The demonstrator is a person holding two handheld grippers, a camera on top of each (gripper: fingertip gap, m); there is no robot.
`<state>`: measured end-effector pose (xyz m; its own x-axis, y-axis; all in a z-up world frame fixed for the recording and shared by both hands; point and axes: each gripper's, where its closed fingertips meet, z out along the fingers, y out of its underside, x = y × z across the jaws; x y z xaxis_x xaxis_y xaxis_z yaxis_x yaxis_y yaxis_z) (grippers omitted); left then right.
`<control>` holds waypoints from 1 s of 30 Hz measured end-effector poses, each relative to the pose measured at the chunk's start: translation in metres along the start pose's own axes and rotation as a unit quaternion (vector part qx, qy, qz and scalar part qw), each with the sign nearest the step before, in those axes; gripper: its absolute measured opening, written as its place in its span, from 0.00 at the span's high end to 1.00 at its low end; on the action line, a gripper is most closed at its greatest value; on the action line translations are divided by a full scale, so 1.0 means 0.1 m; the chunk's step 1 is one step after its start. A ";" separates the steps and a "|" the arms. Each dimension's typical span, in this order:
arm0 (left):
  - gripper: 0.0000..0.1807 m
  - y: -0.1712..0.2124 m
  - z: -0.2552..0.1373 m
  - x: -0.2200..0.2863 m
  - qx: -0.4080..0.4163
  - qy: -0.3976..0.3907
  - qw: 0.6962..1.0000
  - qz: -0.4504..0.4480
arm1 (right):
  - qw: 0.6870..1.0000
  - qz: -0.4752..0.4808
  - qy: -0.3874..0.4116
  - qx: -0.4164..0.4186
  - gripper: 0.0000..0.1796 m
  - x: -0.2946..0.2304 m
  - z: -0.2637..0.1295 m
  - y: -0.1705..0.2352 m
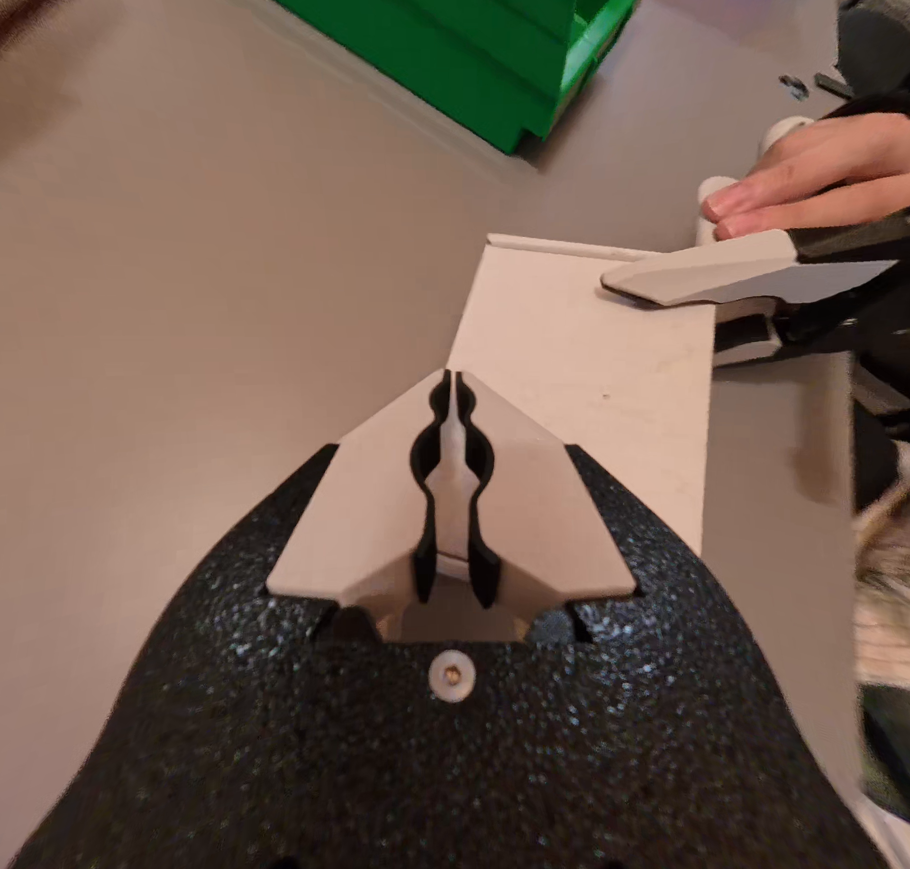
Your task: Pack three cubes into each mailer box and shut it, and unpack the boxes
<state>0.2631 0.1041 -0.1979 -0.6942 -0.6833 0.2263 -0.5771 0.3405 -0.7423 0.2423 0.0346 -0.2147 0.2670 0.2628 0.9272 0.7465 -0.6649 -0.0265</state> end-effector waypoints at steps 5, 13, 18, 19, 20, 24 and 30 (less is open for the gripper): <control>0.69 -0.22 -0.50 0.11 0.169 -0.054 0.983 0.056 | 0.999 0.040 -0.030 0.013 0.60 0.02 -0.03 0.02; 0.49 0.35 -0.98 0.30 0.219 -0.202 0.929 0.218 | 0.990 0.093 -0.096 0.053 0.60 0.10 -0.04 0.09; 0.33 0.64 -0.78 0.31 0.162 -0.272 0.898 0.304 | 0.984 0.101 -0.124 0.077 0.60 0.11 -0.04 0.11; 0.32 0.61 -0.73 0.29 0.160 -0.285 0.886 0.329 | 0.983 0.101 -0.129 0.083 0.60 0.11 -0.04 0.10; 0.31 0.57 -0.67 0.28 0.161 -0.292 0.876 0.348 | 0.982 0.101 -0.135 0.089 0.60 0.12 -0.04 0.08; 0.31 0.29 -0.41 0.21 0.186 -0.285 0.850 0.402 | 0.977 0.103 -0.154 0.105 0.60 0.13 -0.04 0.04; 0.35 0.01 0.02 0.12 0.188 -0.261 0.822 0.469 | 0.971 0.109 -0.176 0.119 0.60 0.15 0.00 -0.05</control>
<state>0.2549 0.0954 -0.1974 -0.4219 -0.4509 -0.7865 0.3491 0.7198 -0.6000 0.2426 0.0421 -0.2011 0.5943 0.3844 0.7065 0.7579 -0.5617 -0.3319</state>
